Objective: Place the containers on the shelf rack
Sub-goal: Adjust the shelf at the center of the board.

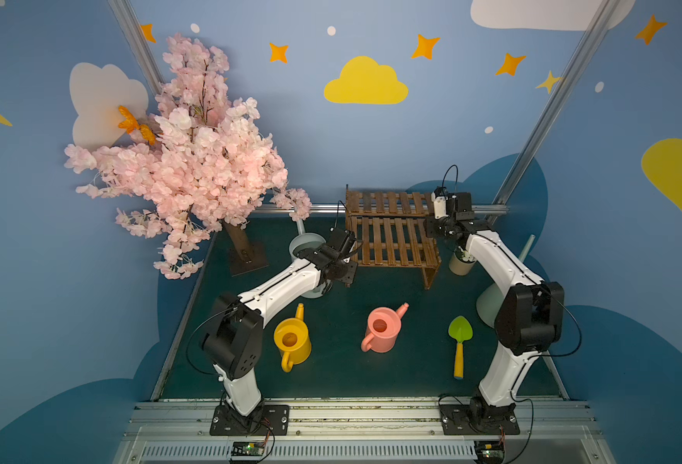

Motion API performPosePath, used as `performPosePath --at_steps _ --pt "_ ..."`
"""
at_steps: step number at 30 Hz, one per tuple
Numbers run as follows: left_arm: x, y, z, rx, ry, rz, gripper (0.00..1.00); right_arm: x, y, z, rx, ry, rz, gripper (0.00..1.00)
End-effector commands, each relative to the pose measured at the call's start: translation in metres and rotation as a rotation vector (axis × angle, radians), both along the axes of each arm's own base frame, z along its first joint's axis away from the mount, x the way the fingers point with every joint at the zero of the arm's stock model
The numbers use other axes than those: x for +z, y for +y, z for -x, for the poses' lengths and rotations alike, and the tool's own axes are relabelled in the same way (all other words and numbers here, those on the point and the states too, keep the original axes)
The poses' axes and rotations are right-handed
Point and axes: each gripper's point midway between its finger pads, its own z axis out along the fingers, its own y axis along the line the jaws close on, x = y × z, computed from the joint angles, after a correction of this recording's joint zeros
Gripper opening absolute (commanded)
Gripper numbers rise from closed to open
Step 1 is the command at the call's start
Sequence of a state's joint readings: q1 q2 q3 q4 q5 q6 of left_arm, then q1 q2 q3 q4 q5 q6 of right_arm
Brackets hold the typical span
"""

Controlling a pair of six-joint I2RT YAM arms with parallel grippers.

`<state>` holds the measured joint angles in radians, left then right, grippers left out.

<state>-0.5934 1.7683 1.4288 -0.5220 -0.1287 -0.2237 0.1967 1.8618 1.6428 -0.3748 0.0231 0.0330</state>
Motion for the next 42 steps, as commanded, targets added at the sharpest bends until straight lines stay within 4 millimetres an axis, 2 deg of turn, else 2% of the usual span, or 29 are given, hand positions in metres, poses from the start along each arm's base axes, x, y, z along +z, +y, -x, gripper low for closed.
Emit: performPosePath --at_steps 1,10,15,21,29,31,33,35,39,41,42 --pt "0.005 -0.002 0.005 -0.035 0.022 -0.015 0.42 0.011 -0.012 0.008 -0.078 -0.005 -0.043 0.49" --pt "0.028 -0.001 0.009 -0.057 -0.016 0.003 0.48 0.027 -0.024 0.035 -0.118 -0.046 -0.031 0.67" --pt "0.04 0.0 0.01 -0.068 -0.041 0.014 0.5 0.028 -0.029 0.042 -0.127 -0.082 -0.014 0.74" --pt "0.047 -0.003 0.013 -0.088 -0.042 0.036 0.53 0.027 -0.031 0.044 -0.136 -0.058 -0.016 0.75" --pt "0.077 -0.01 0.024 -0.153 -0.072 0.114 0.6 0.04 -0.031 0.061 -0.117 -0.06 0.005 0.7" --pt "0.089 -0.019 0.032 -0.216 -0.075 0.162 0.63 0.049 -0.035 0.078 -0.146 -0.04 0.007 0.68" --pt "0.102 -0.032 0.044 -0.312 -0.083 0.222 0.66 0.052 -0.048 0.102 -0.229 -0.005 0.027 0.67" --pt "0.121 -0.048 0.058 -0.431 -0.103 0.303 0.7 0.054 -0.066 0.138 -0.323 0.019 0.064 0.66" --pt "0.143 -0.068 0.073 -0.556 -0.146 0.398 0.77 0.047 -0.095 0.203 -0.466 0.064 0.087 0.66" --pt "0.146 -0.076 0.076 -0.588 -0.153 0.432 0.79 0.04 -0.112 0.238 -0.55 0.115 0.108 0.75" --pt "0.147 -0.081 0.076 -0.602 -0.162 0.447 0.81 0.043 -0.121 0.255 -0.593 0.117 0.107 0.8"
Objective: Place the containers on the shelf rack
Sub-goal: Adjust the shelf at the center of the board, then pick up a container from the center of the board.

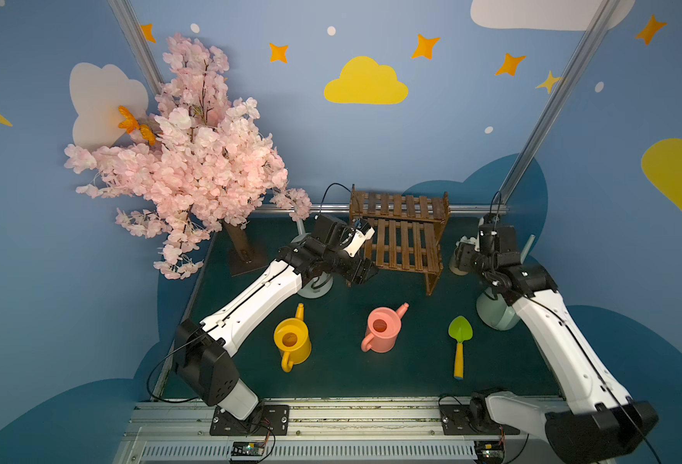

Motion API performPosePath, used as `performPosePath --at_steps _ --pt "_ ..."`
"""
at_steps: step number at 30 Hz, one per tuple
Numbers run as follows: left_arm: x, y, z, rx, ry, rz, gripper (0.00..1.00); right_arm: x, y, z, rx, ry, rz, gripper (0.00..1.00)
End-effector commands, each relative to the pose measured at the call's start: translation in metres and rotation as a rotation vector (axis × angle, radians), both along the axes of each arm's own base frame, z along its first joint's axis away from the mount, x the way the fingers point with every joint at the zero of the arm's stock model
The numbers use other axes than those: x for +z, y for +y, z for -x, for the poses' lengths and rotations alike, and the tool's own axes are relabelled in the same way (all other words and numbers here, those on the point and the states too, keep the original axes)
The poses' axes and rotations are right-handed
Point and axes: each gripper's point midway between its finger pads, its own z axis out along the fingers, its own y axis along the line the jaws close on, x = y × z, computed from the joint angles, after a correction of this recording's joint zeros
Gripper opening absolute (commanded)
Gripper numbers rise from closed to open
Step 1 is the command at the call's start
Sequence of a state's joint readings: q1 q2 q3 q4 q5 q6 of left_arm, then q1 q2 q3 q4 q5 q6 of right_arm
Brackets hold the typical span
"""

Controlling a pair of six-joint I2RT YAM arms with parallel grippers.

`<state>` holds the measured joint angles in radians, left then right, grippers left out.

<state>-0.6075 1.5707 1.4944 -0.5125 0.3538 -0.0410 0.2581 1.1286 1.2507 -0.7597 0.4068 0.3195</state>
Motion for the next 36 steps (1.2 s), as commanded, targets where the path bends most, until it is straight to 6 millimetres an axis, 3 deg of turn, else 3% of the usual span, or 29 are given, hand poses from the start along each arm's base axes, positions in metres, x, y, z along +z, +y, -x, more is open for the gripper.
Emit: performPosePath --at_steps 1,4,6,10,16,27,32,36 --pt "0.018 -0.023 0.013 -0.133 -0.04 0.104 0.83 -0.028 -0.044 0.067 -0.232 0.16 0.06 0.83" --pt "0.014 -0.036 0.017 -0.165 -0.057 0.122 0.93 -0.035 -0.067 0.109 -0.322 0.18 0.05 0.95" --pt "0.009 -0.043 0.019 -0.178 -0.063 0.125 0.99 -0.044 -0.082 0.127 -0.388 0.193 0.039 0.97" --pt "0.004 -0.051 0.022 -0.196 -0.058 0.131 1.0 -0.077 -0.1 0.138 -0.487 0.258 -0.043 0.98" --pt "-0.003 -0.048 0.022 -0.173 -0.052 0.12 1.0 -0.127 -0.097 0.118 -0.474 0.305 -0.19 0.97" --pt "-0.018 -0.045 0.014 -0.13 -0.05 0.101 1.0 -0.163 -0.116 0.072 -0.432 0.27 -0.077 0.95" --pt "-0.029 -0.043 0.01 -0.101 -0.06 0.091 1.0 -0.176 -0.114 0.046 -0.342 0.258 -0.046 0.83" --pt "-0.039 -0.043 0.008 -0.092 -0.052 0.091 1.0 -0.187 -0.114 0.036 -0.322 0.253 -0.037 0.62"
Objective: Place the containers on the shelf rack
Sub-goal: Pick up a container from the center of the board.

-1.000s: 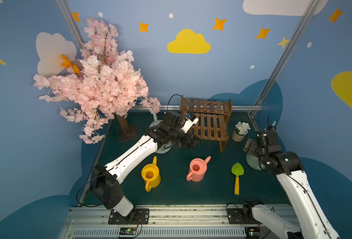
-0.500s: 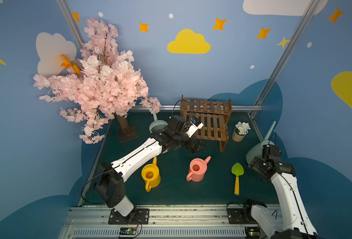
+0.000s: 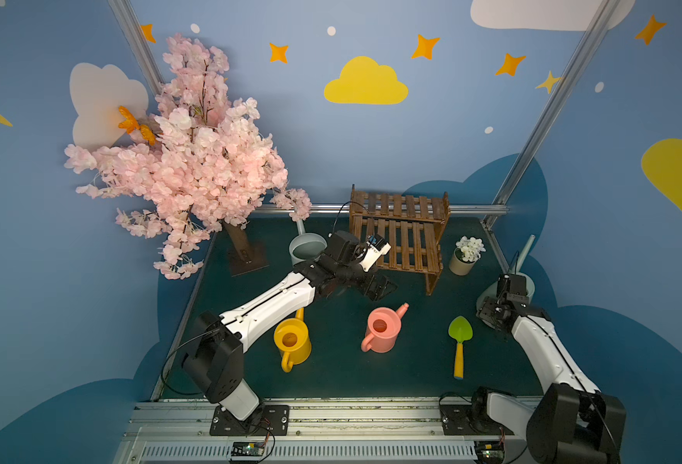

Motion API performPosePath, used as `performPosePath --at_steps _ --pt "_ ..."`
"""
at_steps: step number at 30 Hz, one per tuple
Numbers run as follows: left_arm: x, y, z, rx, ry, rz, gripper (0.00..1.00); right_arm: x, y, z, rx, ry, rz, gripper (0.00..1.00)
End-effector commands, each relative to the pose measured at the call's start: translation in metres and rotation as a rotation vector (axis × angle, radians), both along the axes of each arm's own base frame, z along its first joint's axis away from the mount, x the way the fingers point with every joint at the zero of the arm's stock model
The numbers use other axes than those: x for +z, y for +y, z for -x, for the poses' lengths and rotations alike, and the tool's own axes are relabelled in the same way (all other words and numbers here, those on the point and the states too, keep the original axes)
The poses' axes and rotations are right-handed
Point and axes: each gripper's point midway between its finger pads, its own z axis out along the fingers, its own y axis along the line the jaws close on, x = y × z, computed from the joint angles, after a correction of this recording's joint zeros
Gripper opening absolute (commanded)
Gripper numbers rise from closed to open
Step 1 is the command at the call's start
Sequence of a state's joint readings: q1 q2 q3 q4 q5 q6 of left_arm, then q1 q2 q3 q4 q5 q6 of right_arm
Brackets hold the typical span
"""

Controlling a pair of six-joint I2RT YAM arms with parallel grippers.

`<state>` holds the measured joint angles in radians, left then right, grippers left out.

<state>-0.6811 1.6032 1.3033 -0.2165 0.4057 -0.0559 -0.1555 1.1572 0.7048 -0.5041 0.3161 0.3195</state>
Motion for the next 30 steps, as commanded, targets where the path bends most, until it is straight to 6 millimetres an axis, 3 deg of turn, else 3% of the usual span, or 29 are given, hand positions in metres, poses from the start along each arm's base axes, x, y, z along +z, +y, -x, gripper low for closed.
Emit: performPosePath --at_steps 1,6,10,21,30 --pt "-0.001 -0.002 -0.007 0.02 -0.022 0.018 1.0 0.002 -0.003 -0.018 0.031 -0.07 0.026 0.57" --pt "-0.011 0.002 -0.011 0.045 -0.023 -0.006 1.0 0.007 -0.005 -0.019 0.031 -0.087 0.043 0.3" --pt "-0.018 0.005 -0.013 0.065 -0.026 -0.032 1.0 0.011 -0.004 -0.012 0.038 -0.074 0.052 0.19" --pt "-0.024 0.014 -0.016 0.117 -0.012 -0.064 1.0 0.051 0.004 0.009 0.052 -0.1 0.054 0.1" --pt "-0.018 0.016 -0.014 0.13 -0.01 -0.046 1.0 0.107 0.031 0.026 0.128 -0.208 0.016 0.1"
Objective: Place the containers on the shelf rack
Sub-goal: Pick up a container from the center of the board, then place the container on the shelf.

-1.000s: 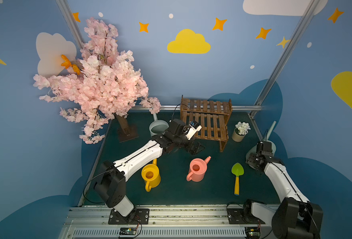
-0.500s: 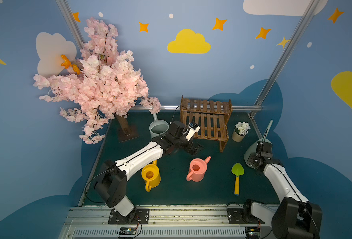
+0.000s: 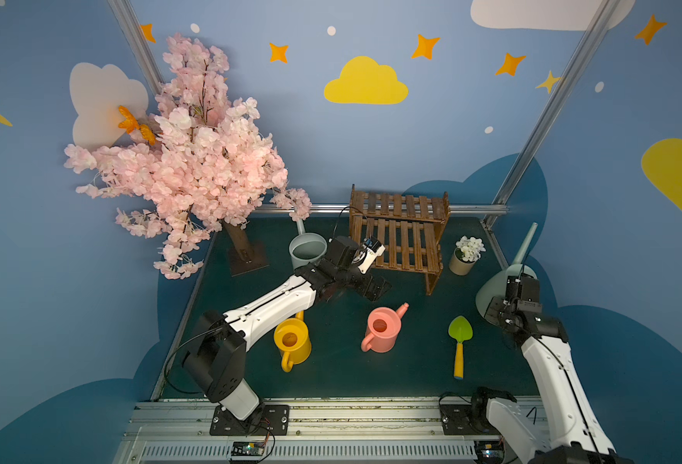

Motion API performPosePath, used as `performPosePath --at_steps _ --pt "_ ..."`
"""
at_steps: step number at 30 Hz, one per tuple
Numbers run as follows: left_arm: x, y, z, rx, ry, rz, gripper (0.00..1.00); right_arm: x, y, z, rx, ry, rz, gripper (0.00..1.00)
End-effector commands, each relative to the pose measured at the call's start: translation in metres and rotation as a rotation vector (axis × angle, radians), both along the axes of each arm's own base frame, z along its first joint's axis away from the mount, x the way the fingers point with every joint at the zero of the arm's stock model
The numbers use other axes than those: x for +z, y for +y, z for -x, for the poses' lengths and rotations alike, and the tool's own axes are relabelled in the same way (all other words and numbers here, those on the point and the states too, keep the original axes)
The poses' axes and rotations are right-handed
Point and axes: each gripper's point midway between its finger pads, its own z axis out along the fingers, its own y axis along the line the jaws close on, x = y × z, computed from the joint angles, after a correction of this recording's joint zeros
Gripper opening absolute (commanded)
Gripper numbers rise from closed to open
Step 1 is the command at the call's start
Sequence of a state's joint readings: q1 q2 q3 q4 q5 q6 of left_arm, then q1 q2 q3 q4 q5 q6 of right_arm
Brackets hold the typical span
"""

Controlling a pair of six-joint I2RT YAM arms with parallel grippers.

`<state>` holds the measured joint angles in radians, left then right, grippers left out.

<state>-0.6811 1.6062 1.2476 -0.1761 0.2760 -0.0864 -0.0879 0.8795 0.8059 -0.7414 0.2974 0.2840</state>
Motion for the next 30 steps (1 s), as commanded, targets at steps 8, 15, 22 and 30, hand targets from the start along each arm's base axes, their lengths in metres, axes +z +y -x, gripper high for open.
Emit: performPosePath --at_steps 8,15,22,30 --pt "0.002 -0.008 0.007 -0.024 0.012 0.028 1.0 0.085 0.057 0.002 0.251 -0.138 -0.034 0.1" --pt "0.001 -0.015 0.012 -0.035 0.004 -0.002 1.0 0.118 0.089 0.004 0.404 -0.129 -0.041 0.11" --pt "0.001 -0.013 0.019 -0.036 0.0 -0.012 1.0 0.145 0.105 0.002 0.463 -0.105 -0.047 0.11" --pt "0.001 -0.005 0.02 -0.01 -0.013 -0.036 1.0 0.164 0.129 -0.009 0.539 -0.094 -0.001 0.15"
